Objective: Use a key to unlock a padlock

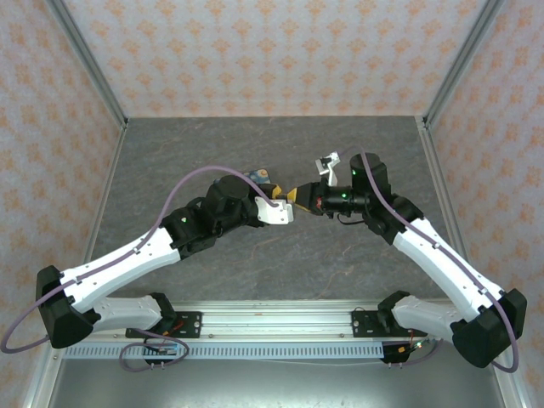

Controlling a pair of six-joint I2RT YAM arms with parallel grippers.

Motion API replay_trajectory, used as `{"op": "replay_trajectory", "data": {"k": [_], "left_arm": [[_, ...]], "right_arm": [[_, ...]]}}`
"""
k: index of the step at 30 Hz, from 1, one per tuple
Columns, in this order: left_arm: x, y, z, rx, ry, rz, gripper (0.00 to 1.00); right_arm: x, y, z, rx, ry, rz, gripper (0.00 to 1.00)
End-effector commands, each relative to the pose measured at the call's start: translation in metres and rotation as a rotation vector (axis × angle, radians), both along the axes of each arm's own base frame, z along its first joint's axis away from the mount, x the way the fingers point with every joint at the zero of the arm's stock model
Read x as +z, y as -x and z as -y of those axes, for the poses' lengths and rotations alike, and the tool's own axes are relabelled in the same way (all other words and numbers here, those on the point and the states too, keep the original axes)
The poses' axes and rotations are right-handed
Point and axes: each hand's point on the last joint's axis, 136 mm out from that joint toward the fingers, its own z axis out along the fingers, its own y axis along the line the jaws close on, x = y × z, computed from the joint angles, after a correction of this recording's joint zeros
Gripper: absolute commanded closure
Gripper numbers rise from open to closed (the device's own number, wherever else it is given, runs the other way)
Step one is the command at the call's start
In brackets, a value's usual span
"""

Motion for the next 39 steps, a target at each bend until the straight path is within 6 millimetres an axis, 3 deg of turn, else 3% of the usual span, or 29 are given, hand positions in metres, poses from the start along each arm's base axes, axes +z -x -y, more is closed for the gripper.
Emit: {"op": "replay_trajectory", "data": {"k": [1, 4, 10, 14, 17, 20, 24, 32, 39], "left_arm": [[0.026, 0.002, -0.007, 0.047, 0.105, -0.005, 0.66], [0.028, 0.009, -0.017, 0.077, 0.193, -0.063, 0.47], [0.031, 0.012, -0.047, 0.223, 0.541, -0.22, 0.25], [0.03, -0.003, -0.072, 0.41, 0.866, -0.415, 0.2], [0.032, -0.009, -0.077, 0.482, 1.078, -0.581, 0.2], [0.044, -0.009, -0.073, 0.473, 1.259, -0.708, 0.19], [0.063, -0.003, -0.052, 0.356, 1.419, -0.884, 0.2], [0.074, -0.007, -0.019, 0.246, 1.479, -1.082, 0.25], [0.072, -0.015, -0.002, 0.205, 1.504, -1.148, 0.34]], "right_arm": [[0.003, -0.003, 0.009, -0.041, 0.051, 0.095, 1.0], [0.0, -0.008, 0.016, -0.077, 0.087, 0.164, 1.0], [0.005, -0.019, 0.024, -0.142, 0.072, 0.36, 1.0], [0.013, -0.023, 0.026, -0.176, 0.016, 0.495, 1.0], [0.016, -0.026, 0.026, -0.199, -0.025, 0.562, 1.0], [0.017, -0.03, 0.026, -0.219, -0.07, 0.601, 1.0], [0.025, -0.029, 0.021, -0.213, -0.137, 0.636, 1.0], [0.04, -0.022, 0.009, -0.153, -0.194, 0.669, 1.0], [0.042, -0.015, -0.001, -0.11, -0.21, 0.661, 1.0]]}}
